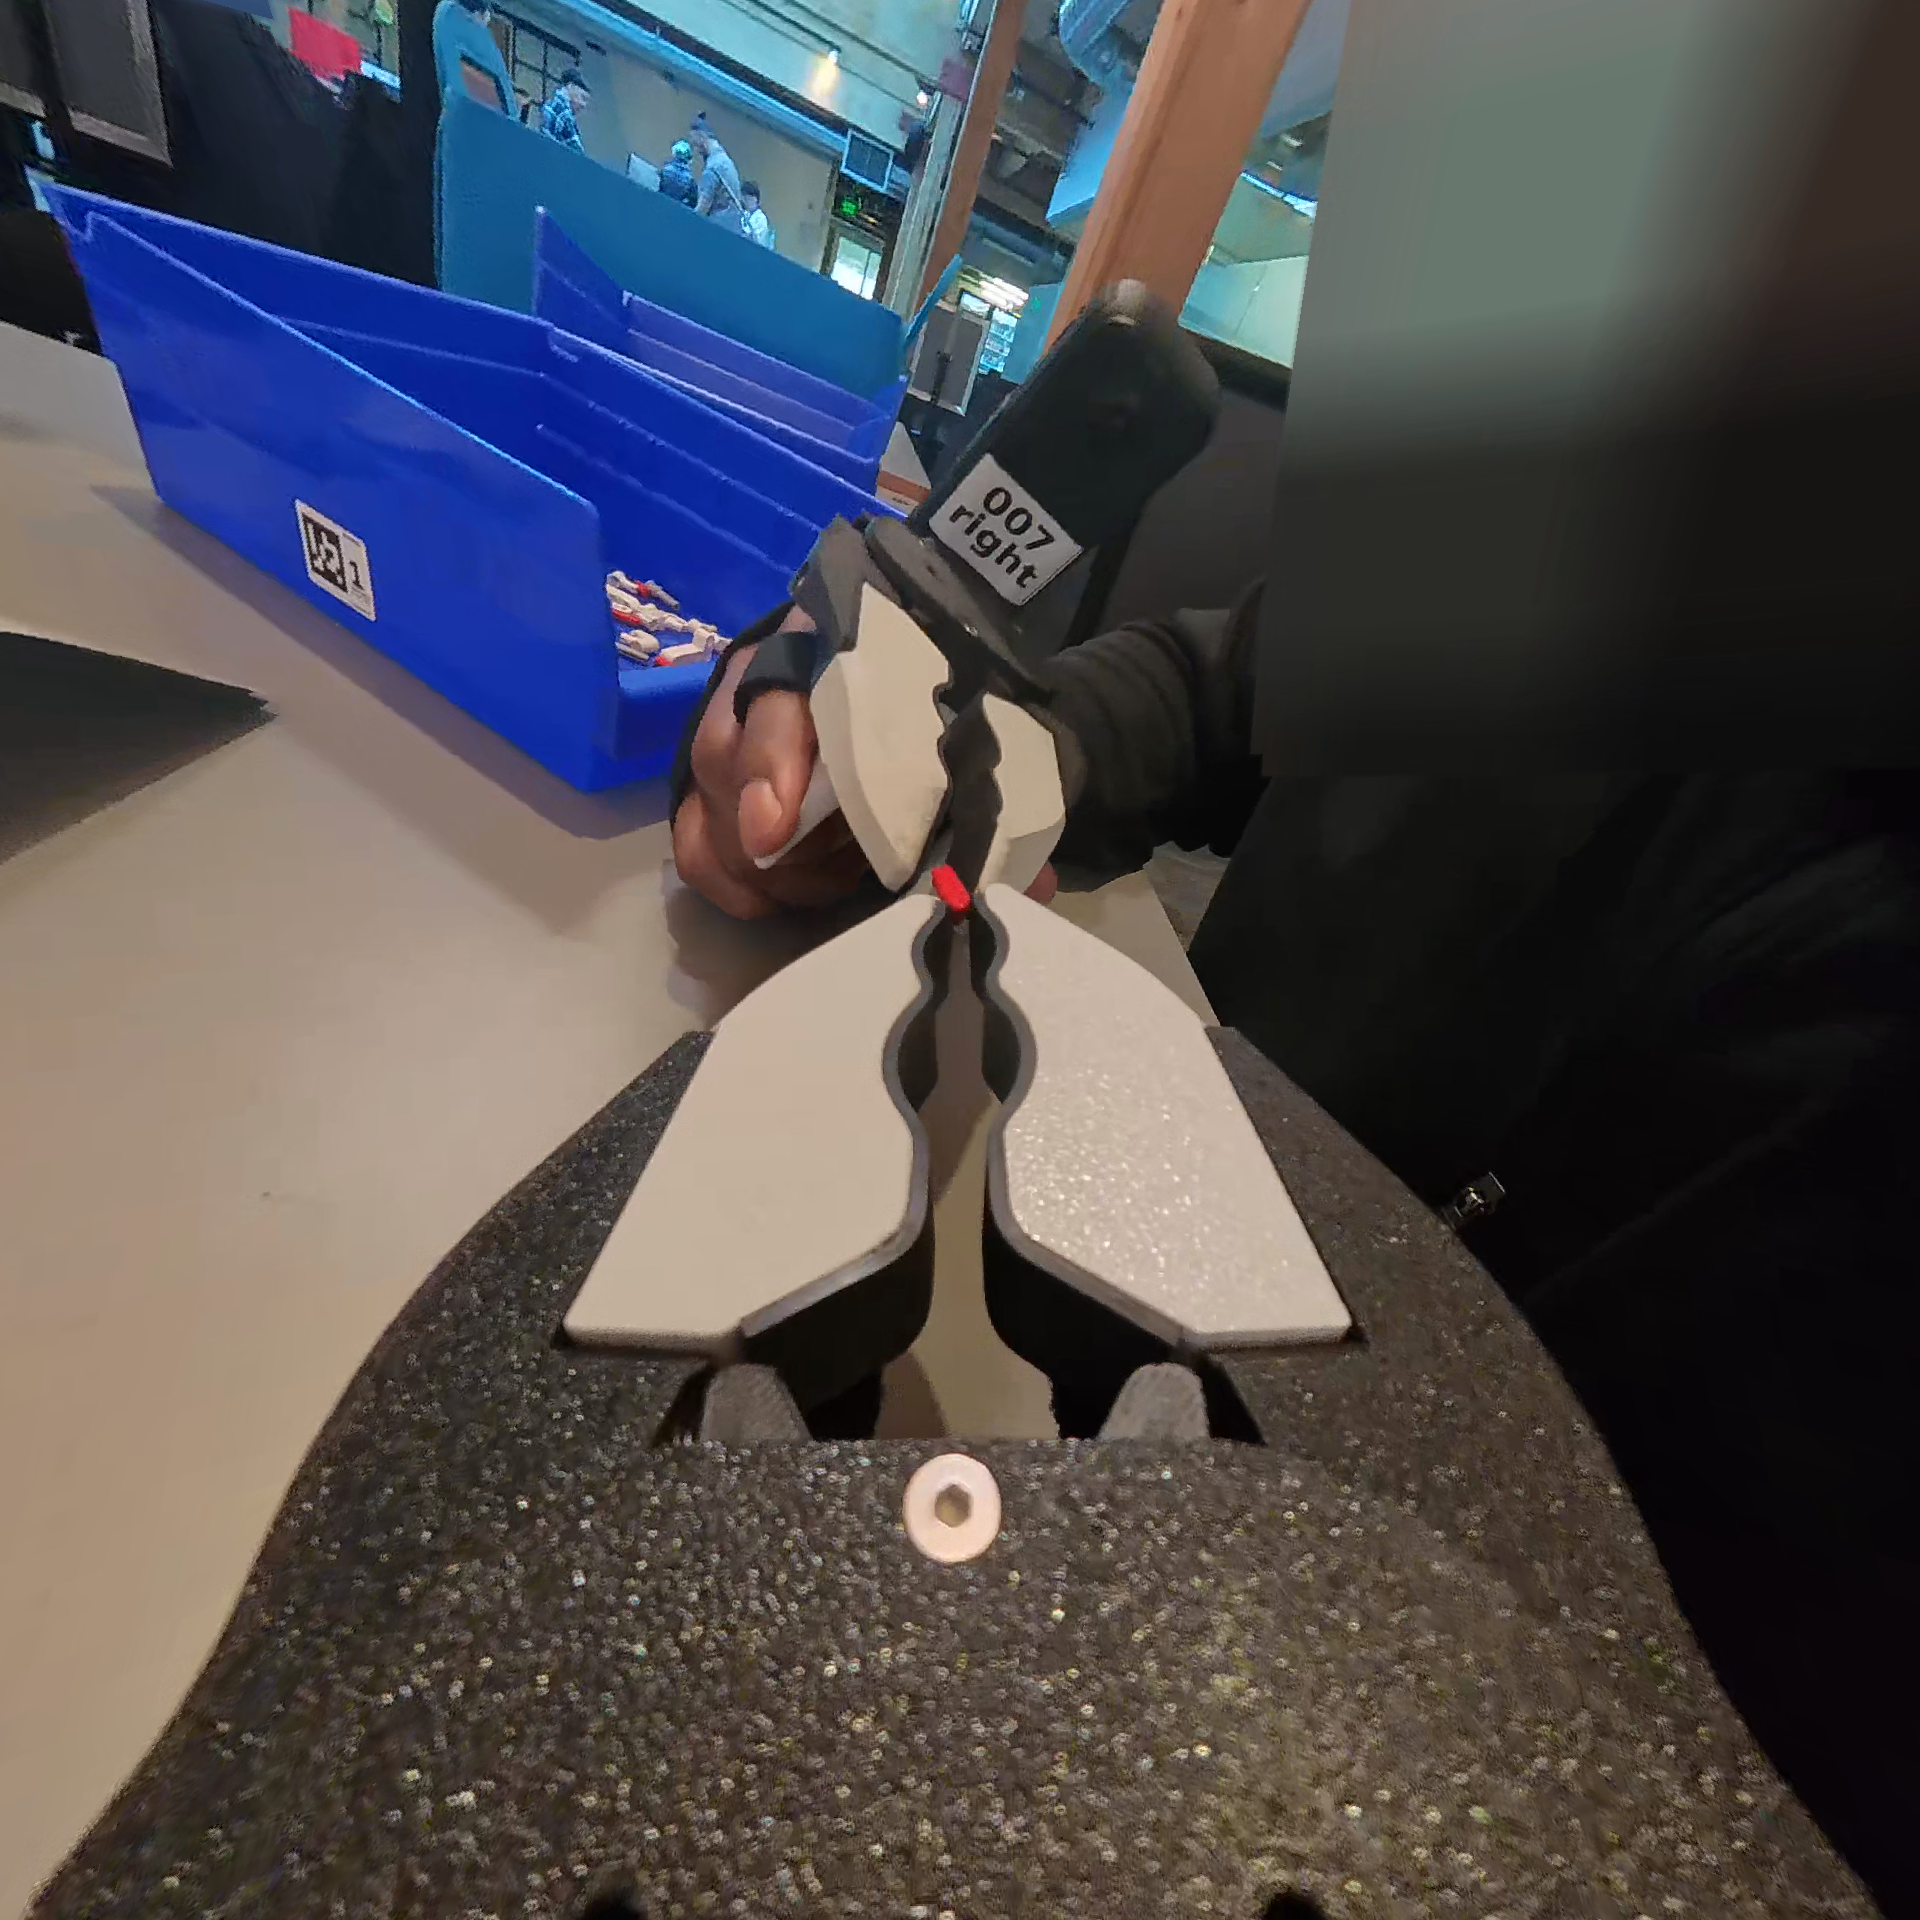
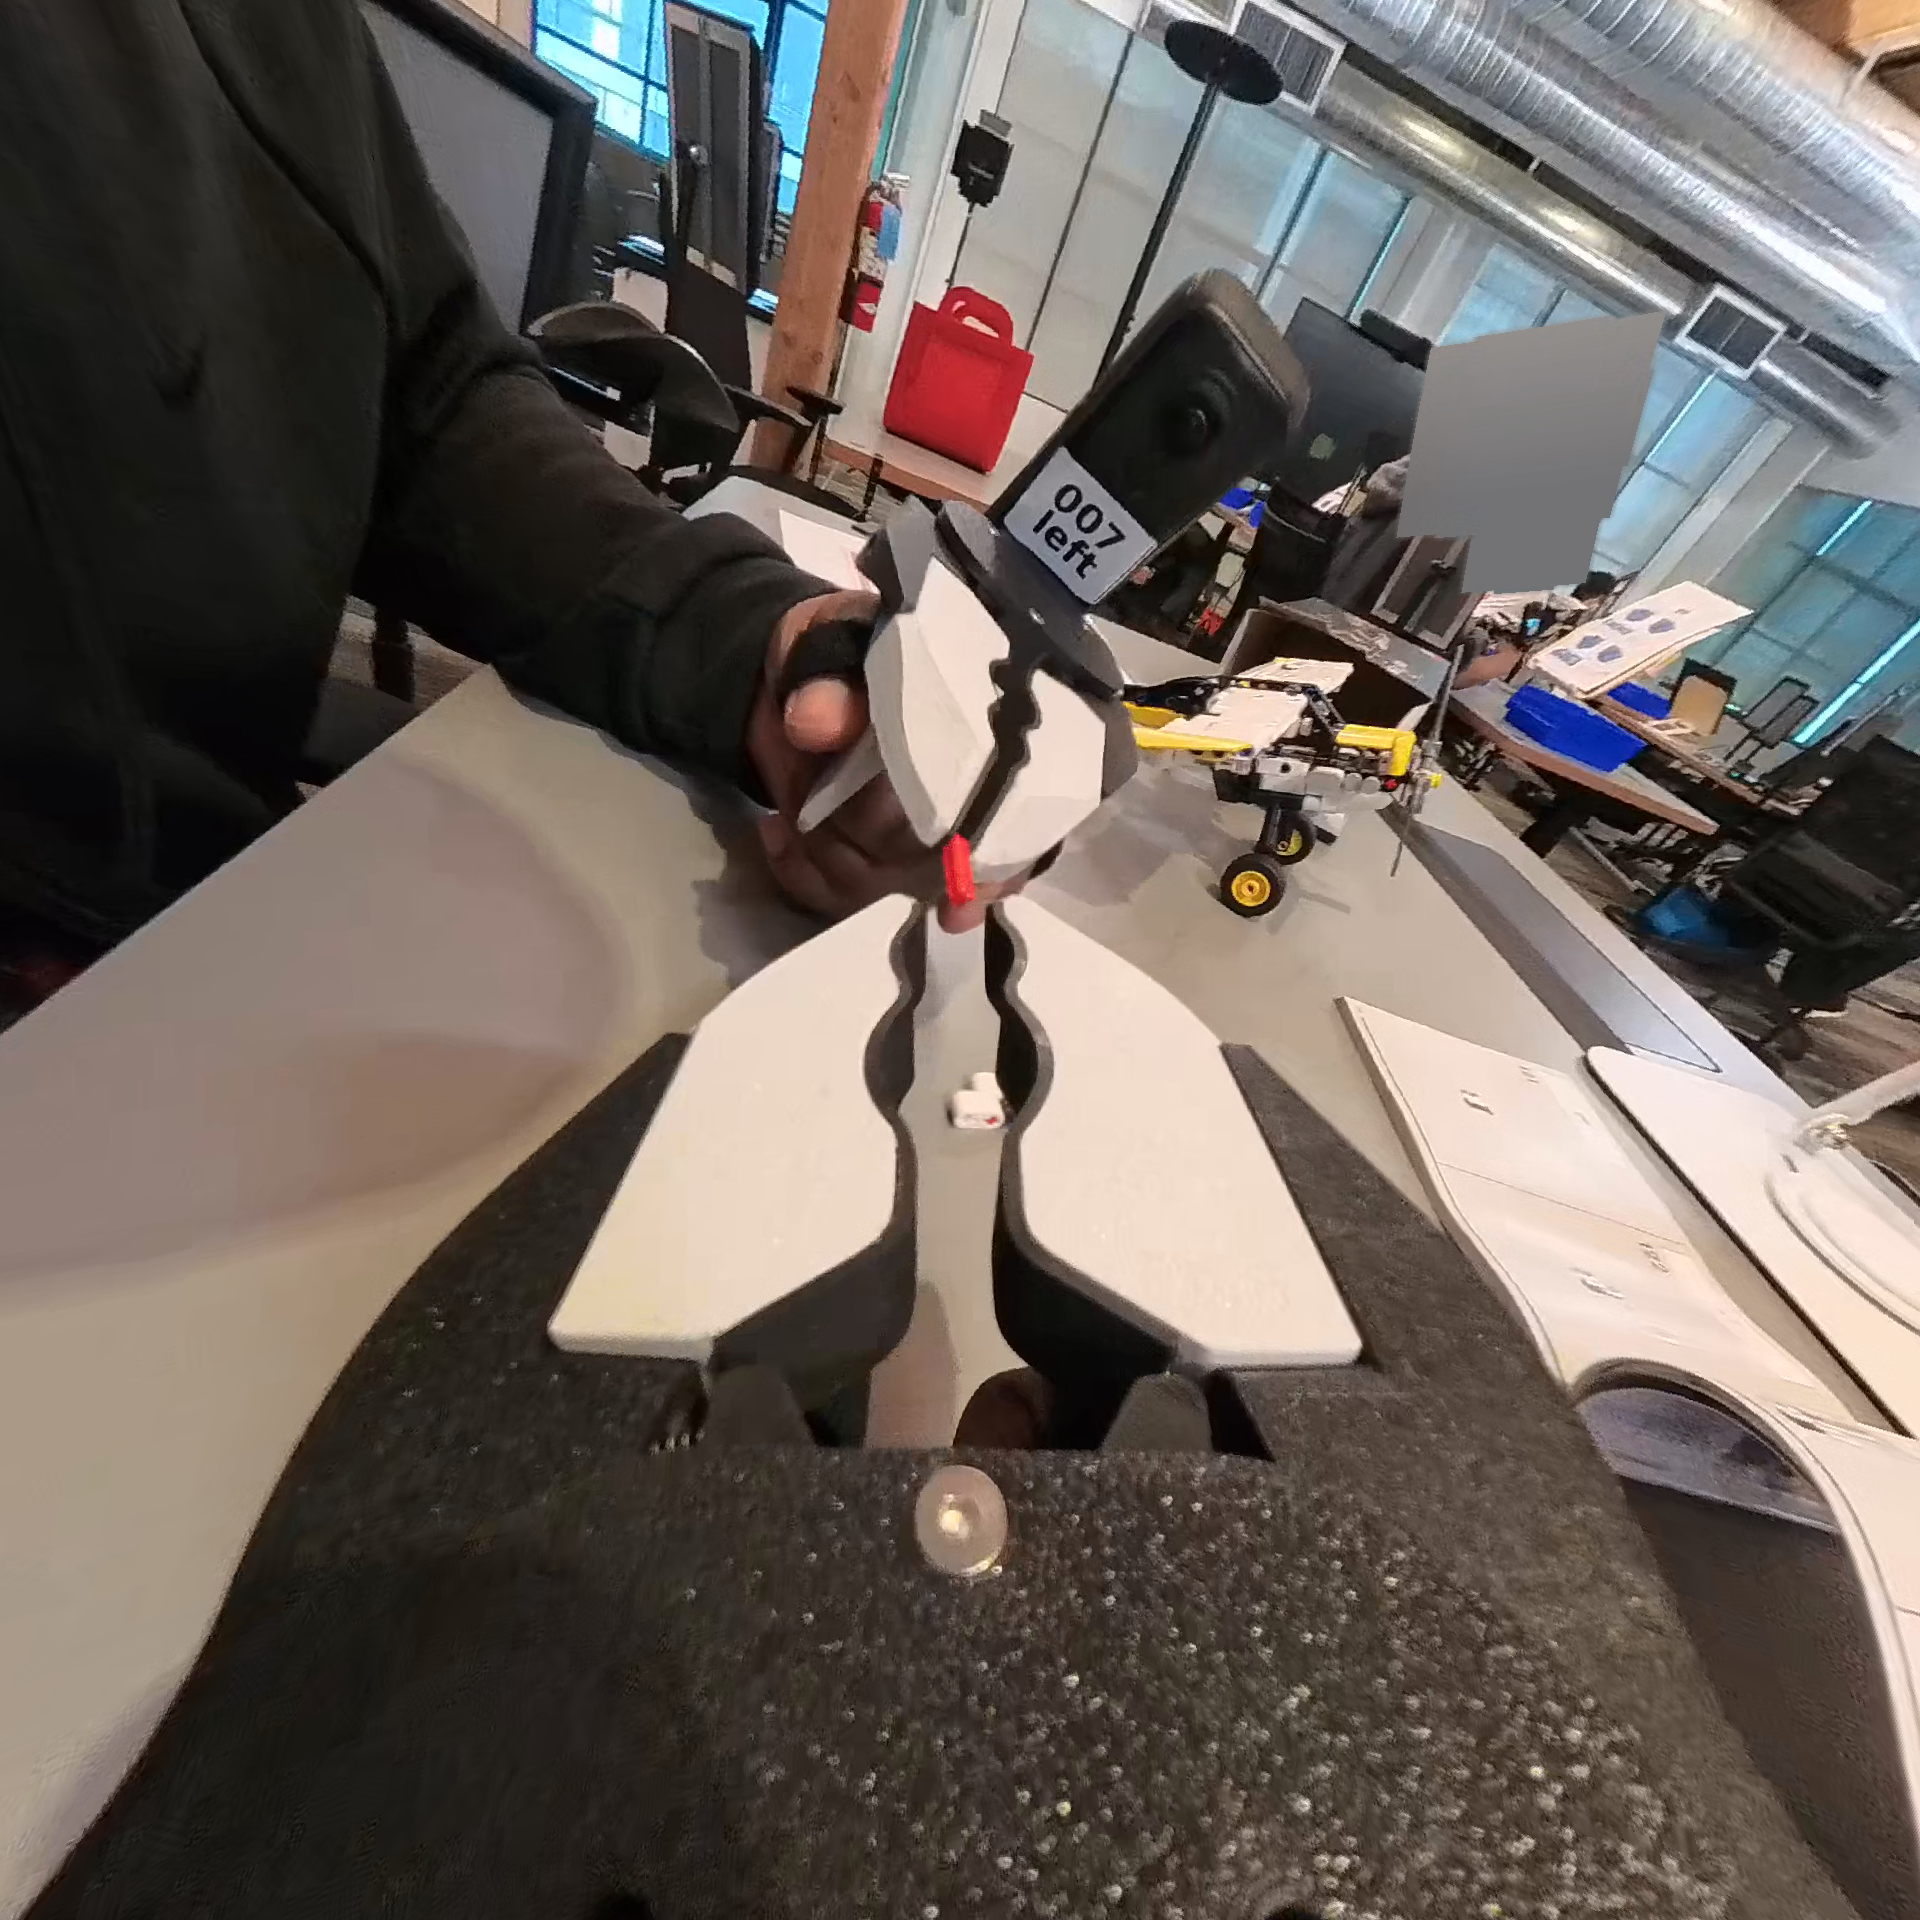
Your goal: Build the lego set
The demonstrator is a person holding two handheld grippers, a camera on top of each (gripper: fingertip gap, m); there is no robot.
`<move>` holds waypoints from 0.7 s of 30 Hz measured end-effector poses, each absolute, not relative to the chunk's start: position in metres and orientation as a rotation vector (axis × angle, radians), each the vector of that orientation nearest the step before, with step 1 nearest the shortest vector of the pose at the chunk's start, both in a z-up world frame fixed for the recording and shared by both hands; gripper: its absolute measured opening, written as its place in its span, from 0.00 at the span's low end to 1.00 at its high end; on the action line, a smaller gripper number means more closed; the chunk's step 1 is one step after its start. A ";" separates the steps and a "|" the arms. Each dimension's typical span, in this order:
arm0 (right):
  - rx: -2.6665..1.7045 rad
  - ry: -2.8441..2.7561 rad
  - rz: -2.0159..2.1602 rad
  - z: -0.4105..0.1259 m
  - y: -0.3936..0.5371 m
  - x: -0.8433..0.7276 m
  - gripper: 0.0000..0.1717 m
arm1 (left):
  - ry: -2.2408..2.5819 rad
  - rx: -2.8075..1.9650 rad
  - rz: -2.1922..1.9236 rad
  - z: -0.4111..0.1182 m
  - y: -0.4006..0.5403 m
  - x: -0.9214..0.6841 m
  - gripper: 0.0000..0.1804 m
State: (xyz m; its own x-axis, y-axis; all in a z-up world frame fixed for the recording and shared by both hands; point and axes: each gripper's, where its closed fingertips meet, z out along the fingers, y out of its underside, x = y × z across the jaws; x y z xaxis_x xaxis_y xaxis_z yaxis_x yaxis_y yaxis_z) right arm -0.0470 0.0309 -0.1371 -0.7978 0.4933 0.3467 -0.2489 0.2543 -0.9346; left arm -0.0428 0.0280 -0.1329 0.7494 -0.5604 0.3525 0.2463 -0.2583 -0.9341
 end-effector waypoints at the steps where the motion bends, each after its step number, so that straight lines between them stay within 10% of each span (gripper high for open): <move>1: -0.216 -1.938 1.604 -0.138 0.030 -0.046 0.06 | 0.258 -1.665 -0.776 -0.133 0.028 -0.042 0.02; 21: -0.201 -1.934 1.621 -0.136 0.027 -0.043 0.03 | 0.282 -1.668 -0.791 -0.136 0.030 -0.037 0.02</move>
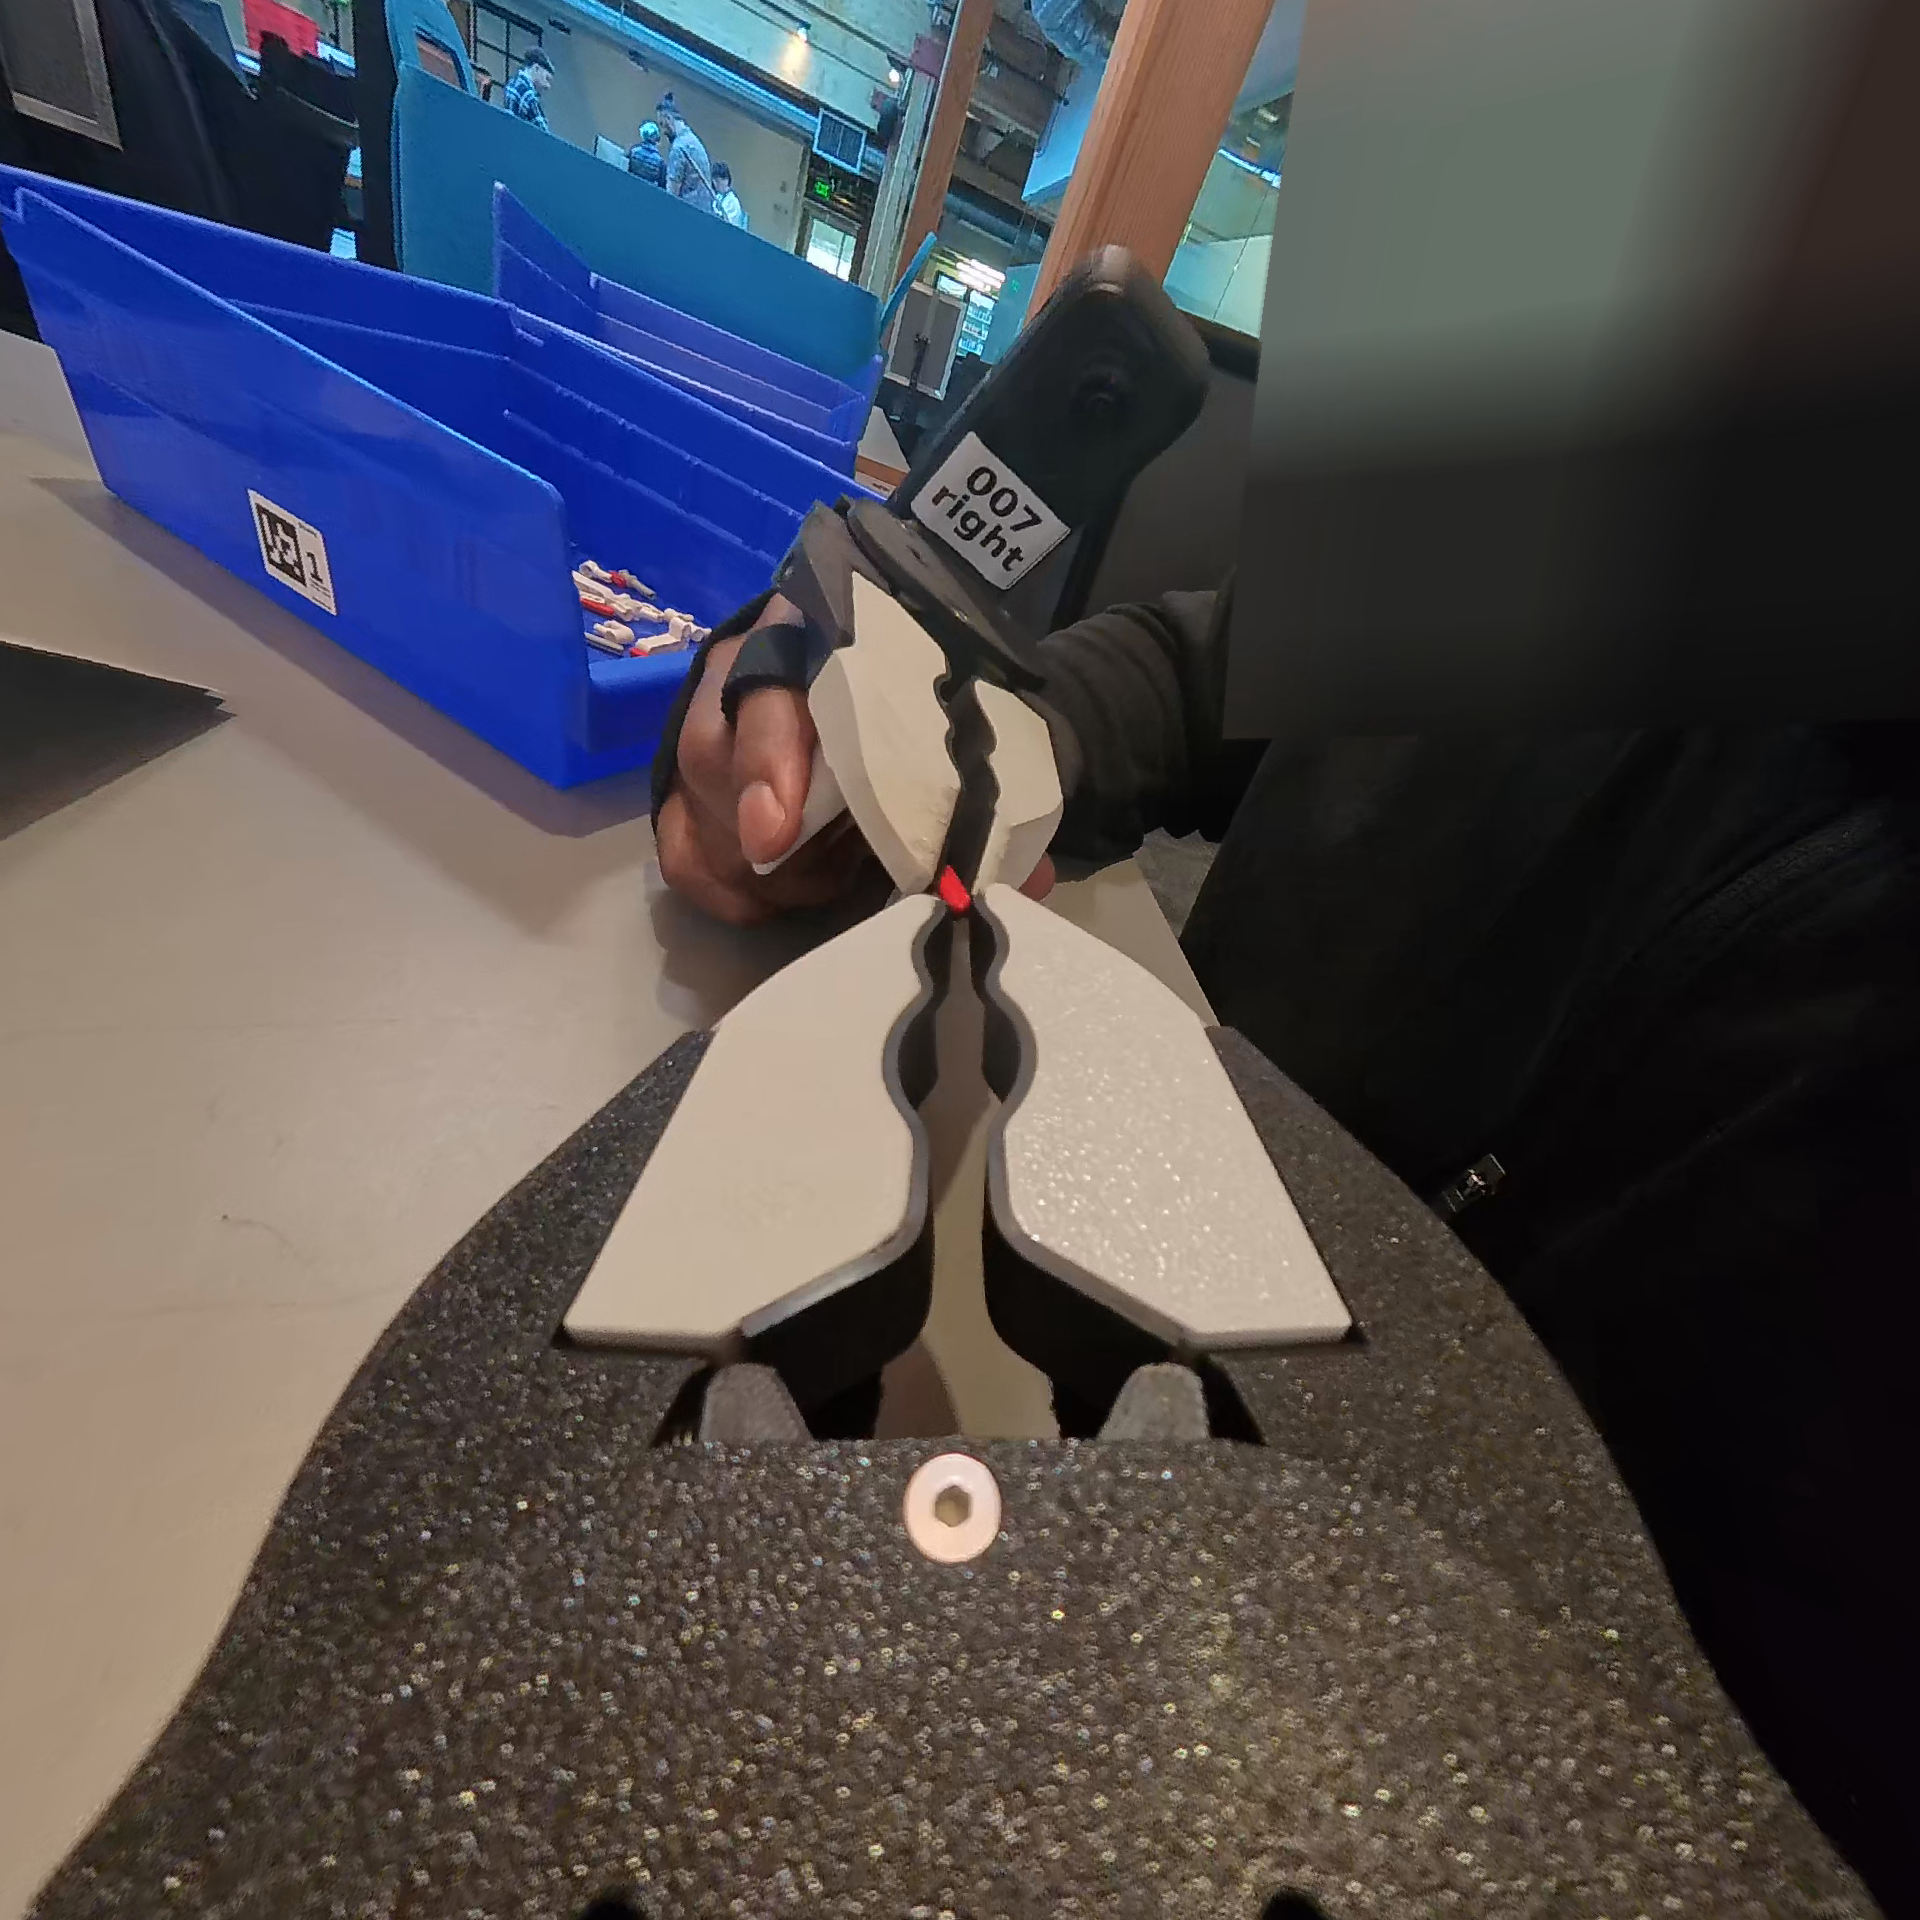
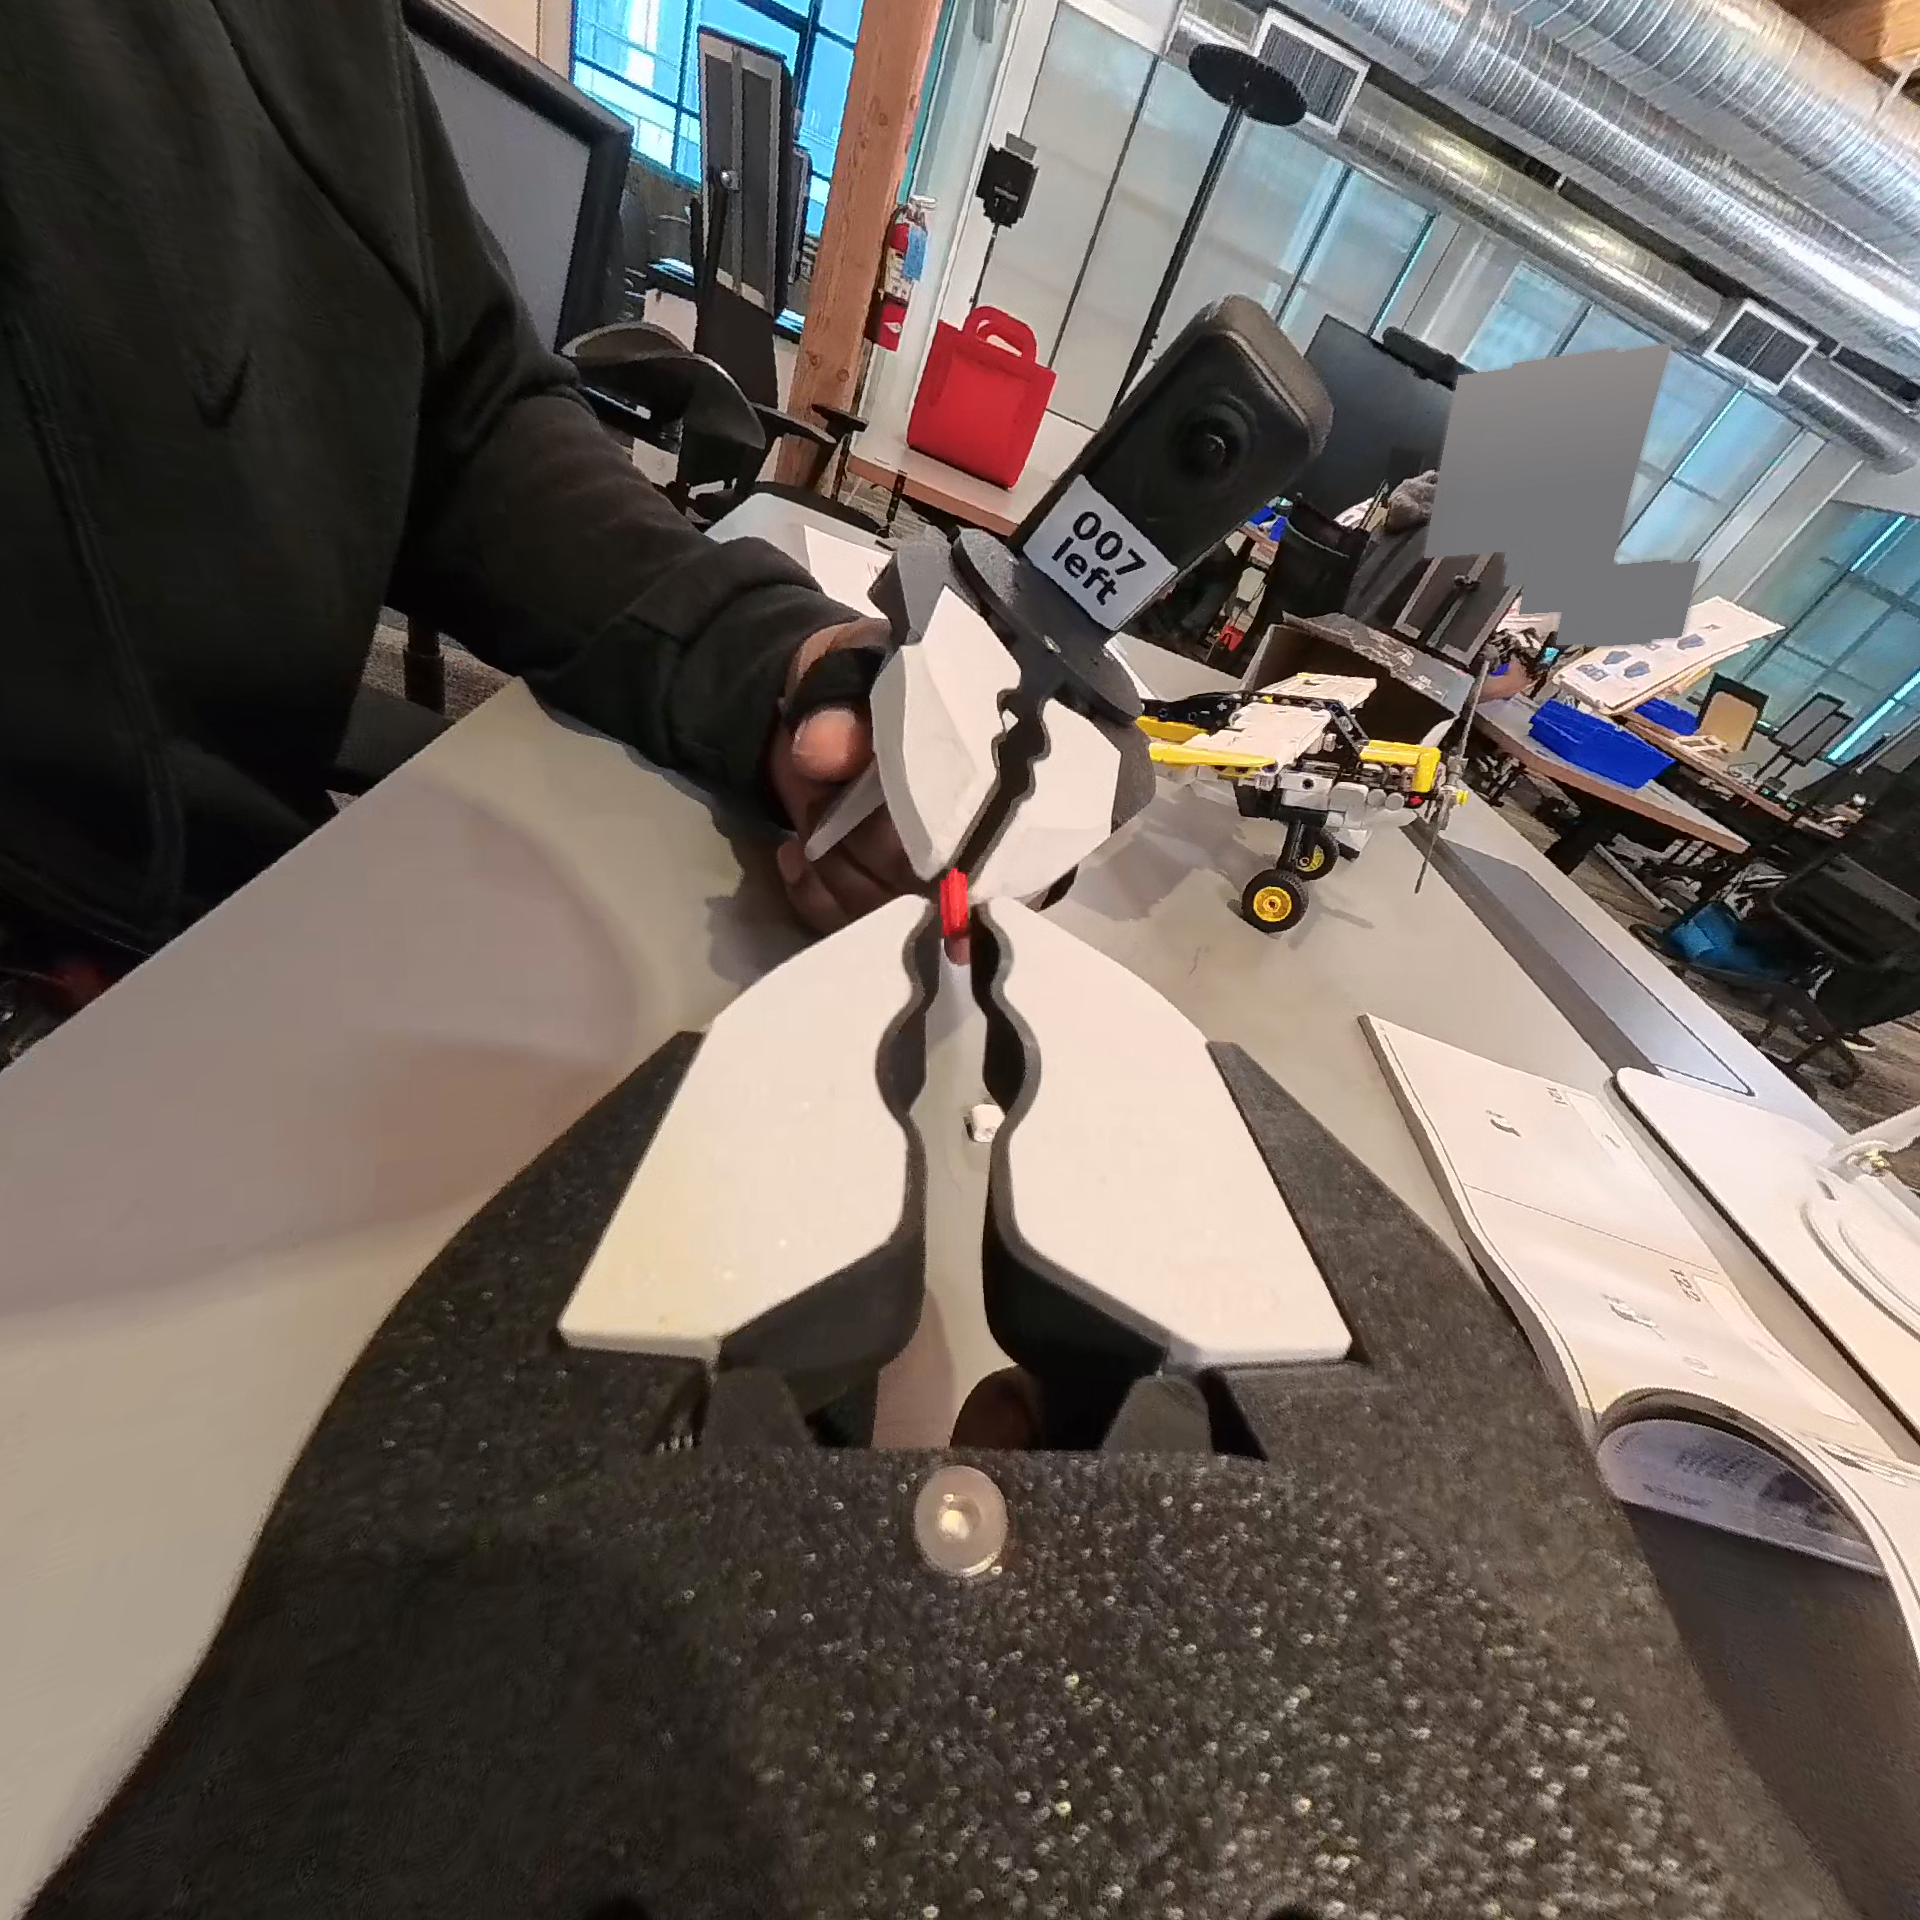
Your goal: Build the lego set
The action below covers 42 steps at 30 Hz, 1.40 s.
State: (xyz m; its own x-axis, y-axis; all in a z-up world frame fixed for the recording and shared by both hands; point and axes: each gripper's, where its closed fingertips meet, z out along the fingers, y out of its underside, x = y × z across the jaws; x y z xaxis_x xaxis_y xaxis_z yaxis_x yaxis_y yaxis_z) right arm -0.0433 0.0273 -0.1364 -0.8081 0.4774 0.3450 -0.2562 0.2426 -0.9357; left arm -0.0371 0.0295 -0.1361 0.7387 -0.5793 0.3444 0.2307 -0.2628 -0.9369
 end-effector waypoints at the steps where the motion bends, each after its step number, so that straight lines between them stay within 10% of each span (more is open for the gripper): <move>1: -0.200 -1.934 1.619 -0.137 0.027 -0.043 0.03 | 0.280 -1.669 -0.792 -0.136 0.030 -0.037 0.02; 19: -0.220 -1.926 1.569 -0.136 0.031 -0.048 0.02 | 0.228 -1.688 -0.776 -0.138 0.033 -0.044 0.02; 24: -0.266 -1.900 1.516 -0.136 0.043 -0.051 0.02 | 0.076 -1.682 -0.449 -0.119 0.039 -0.085 0.19; 34: -0.325 -1.900 1.532 -0.137 0.055 -0.044 0.02 | -0.157 -0.928 -0.050 0.010 0.027 -0.143 0.00; 42: -0.336 -1.907 1.561 -0.136 0.055 -0.036 0.02 | -0.209 -1.134 0.171 0.000 0.074 -0.164 0.02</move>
